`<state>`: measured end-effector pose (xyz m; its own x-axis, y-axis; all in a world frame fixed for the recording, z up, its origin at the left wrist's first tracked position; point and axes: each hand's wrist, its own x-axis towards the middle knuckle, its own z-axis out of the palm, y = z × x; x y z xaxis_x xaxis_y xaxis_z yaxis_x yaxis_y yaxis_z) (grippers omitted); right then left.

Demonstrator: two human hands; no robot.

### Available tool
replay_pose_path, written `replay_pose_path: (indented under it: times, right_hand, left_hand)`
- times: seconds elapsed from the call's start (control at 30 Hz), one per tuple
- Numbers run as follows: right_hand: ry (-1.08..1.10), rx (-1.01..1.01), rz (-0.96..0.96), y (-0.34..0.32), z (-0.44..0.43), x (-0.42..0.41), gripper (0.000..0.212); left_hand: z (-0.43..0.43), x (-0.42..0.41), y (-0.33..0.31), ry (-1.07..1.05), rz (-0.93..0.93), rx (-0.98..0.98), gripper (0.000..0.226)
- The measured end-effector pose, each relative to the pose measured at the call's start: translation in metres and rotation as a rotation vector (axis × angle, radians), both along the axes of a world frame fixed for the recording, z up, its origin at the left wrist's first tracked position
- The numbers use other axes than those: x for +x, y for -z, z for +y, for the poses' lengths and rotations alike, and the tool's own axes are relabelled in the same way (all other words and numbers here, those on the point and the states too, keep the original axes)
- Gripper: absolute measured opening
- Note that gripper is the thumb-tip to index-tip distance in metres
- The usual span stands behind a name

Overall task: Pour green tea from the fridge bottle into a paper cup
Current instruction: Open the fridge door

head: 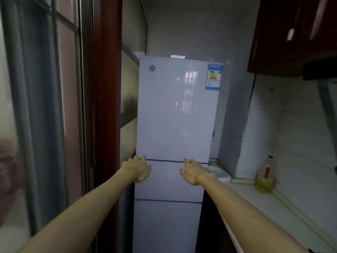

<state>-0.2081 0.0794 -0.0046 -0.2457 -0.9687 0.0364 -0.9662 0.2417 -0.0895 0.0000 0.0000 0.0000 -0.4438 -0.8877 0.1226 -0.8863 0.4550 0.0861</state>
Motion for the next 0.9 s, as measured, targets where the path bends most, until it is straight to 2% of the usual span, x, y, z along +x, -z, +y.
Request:
replay_pose_path:
  times: [0.63,0.8,0.9]
  right_hand:
    - [-0.042,-0.066,0.028,-0.015,-0.225,-0.045,0.064]
    - [-0.099,-0.117,0.038,-0.039,-0.297,-0.068,0.064]
    - [-0.127,-0.229,0.053,-0.070,-0.341,-0.086,0.064]
  left_hand:
    - [-0.227,-0.054,0.011,-0.010,-0.052,0.035,0.059]
    - [-0.285,-0.077,-0.004,-0.049,-0.032,0.025,0.062]
    - [-0.330,-0.094,-0.016,-0.085,0.051,0.014,0.062]
